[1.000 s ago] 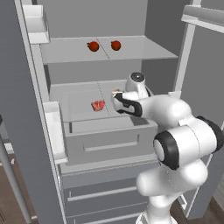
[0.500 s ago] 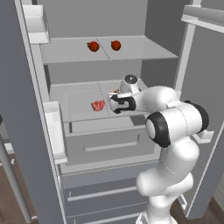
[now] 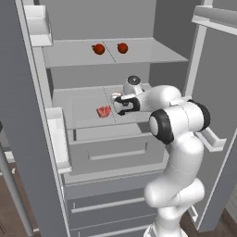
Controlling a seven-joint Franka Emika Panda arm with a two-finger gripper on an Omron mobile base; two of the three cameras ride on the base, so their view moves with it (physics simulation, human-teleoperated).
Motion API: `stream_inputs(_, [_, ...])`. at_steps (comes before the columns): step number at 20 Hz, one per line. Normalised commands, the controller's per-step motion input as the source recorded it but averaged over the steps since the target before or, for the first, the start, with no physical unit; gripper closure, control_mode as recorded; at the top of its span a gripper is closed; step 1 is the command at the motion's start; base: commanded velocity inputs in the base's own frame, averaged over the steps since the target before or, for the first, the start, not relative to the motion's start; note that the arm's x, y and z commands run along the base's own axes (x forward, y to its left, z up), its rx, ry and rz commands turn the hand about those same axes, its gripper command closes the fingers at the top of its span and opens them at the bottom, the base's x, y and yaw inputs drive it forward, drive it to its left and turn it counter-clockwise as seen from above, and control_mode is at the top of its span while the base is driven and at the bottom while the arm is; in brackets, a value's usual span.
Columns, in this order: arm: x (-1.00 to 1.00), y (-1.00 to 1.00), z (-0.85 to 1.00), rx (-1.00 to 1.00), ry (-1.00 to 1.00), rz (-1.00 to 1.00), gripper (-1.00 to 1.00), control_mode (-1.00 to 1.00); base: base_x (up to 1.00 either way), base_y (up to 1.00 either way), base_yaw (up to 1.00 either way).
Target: Place one tomato and one steak in each tupperware on the nearby counter, to pack two identical lunches.
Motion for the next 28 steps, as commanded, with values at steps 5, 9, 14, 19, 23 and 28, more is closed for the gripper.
stream_inputs(5, [0.27, 0.00, -0.33, -0.01, -0.01, -0.01, -1.00, -1.00, 0.00, 0.00, 0.00])
stream_inputs(9, [0.00, 0.00, -0.77, -0.06, 0.00, -0.04, -1.00, -1.00, 0.00, 0.00, 0.00])
stream_inputs(14, [0.00, 0.00, -0.82, -0.06, 0.00, -0.05, 1.00, -1.00, 0.00, 0.00, 0.00])
stream_inputs(19, [-0.41, 0.00, -0.70, -0.01, 0.08, -0.06, 1.00, -1.00, 0.00, 0.00, 0.00])
stream_inputs(23, [-1.00, 0.00, -0.18, 0.00, 0.01, 0.00, 1.00, -1.00, 0.00, 0.00, 0.00])
stream_inputs(28, [-1.00, 0.02, -0.13, 0.00, -0.10, 0.00, 1.00, -1.00, 0.00, 0.00, 0.00])
